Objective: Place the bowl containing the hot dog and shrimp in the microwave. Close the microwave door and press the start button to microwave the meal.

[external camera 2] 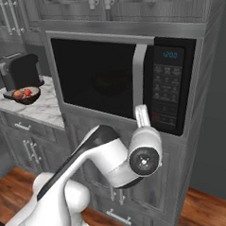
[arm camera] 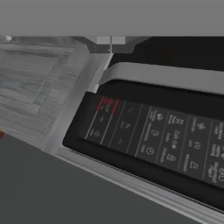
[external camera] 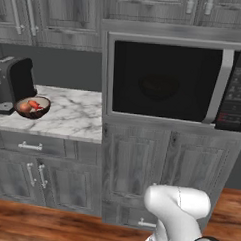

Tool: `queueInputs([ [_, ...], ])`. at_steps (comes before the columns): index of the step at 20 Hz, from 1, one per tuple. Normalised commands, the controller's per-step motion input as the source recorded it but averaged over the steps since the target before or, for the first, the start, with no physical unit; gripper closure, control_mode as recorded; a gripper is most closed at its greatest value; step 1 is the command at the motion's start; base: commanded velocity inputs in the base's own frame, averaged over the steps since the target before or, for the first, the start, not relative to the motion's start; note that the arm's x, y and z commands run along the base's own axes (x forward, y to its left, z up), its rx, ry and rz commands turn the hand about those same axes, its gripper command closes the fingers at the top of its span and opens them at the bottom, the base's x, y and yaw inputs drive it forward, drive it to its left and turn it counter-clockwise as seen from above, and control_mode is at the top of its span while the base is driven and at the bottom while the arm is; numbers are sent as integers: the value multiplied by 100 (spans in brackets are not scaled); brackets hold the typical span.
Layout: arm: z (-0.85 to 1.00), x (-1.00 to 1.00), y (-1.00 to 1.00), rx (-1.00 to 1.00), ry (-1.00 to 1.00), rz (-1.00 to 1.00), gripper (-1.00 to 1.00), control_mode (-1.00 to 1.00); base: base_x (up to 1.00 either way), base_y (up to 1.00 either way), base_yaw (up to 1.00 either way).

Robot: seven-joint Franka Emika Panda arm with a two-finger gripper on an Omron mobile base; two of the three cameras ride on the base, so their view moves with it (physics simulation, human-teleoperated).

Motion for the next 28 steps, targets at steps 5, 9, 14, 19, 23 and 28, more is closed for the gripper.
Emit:
queueInputs([
  [5, 0, 14, -11, 1, 0, -4, 100, -100, 0, 0, 0],
  [9, -1, 14, -18, 2, 0, -1, 100, -100, 0, 0, 0],
  [14, -4, 20, -18, 3, 0, 0, 100, -100, 0, 0, 0],
  [19, -18, 21, -16, 2, 0, 0, 100, -100, 0, 0, 0],
  [23, -22, 25, -9, 1, 0, 0, 100, -100, 0, 0, 0],
  [28, -6, 32, -3, 1, 0, 0, 100, -100, 0, 0, 0],
])
